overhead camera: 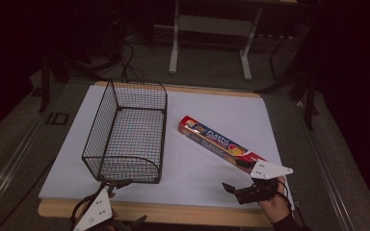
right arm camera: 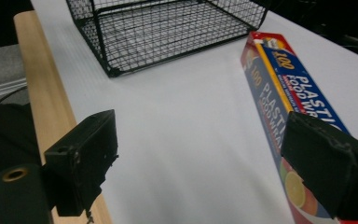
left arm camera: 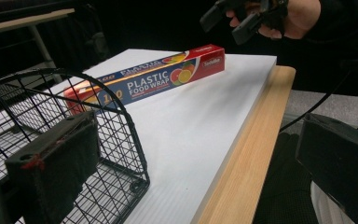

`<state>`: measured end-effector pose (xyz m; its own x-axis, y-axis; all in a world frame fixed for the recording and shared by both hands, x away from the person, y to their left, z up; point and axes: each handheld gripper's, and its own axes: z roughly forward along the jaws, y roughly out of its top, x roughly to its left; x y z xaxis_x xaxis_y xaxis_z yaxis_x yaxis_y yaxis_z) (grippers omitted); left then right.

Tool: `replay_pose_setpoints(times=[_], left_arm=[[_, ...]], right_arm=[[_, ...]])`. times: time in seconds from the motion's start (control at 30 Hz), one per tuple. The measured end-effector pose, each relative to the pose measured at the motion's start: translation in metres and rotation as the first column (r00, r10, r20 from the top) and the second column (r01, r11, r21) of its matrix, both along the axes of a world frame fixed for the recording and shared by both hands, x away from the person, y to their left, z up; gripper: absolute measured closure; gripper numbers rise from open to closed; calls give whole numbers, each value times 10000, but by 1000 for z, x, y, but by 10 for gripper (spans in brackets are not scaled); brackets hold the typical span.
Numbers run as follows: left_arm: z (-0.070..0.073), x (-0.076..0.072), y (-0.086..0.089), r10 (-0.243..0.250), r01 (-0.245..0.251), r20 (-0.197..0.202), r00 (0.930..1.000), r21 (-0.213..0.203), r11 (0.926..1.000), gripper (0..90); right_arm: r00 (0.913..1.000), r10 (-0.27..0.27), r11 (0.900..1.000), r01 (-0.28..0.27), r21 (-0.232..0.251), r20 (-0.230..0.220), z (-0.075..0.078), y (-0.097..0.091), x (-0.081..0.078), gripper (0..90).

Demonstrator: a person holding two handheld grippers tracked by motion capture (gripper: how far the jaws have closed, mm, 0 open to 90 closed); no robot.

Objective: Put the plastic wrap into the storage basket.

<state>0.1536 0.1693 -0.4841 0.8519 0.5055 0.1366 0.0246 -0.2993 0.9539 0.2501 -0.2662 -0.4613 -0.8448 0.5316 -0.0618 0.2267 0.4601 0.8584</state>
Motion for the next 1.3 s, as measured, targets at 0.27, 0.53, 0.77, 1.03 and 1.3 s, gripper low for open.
replay_pose_setpoints(times=[0.27,0.53,0.77,1.03,1.3], left_arm=[[0,1,1,104,-104,-74,9999,14,9999,2],[-1,1,0,92,-91,-90,9999,110,9999,1],[-1,1,0,61,-60,-100,9999,96,9999,1],[-1,1,0,56,-55,-98,9999,92,9999,1],[-1,1,-1,-8,10,-126,9999,98,10000,1]], right_arm=[[9998,148,9999,-147,76,-147,11,-3,11,101],[9998,-52,9983,41,-576,-191,11,-3,35,134],[9998,-162,9970,156,-752,-81,11,-7,53,181],[9983,-135,9962,85,-865,-569,10,-5,69,129],[9955,-513,9900,402,-1351,-797,13,-1,87,111]])
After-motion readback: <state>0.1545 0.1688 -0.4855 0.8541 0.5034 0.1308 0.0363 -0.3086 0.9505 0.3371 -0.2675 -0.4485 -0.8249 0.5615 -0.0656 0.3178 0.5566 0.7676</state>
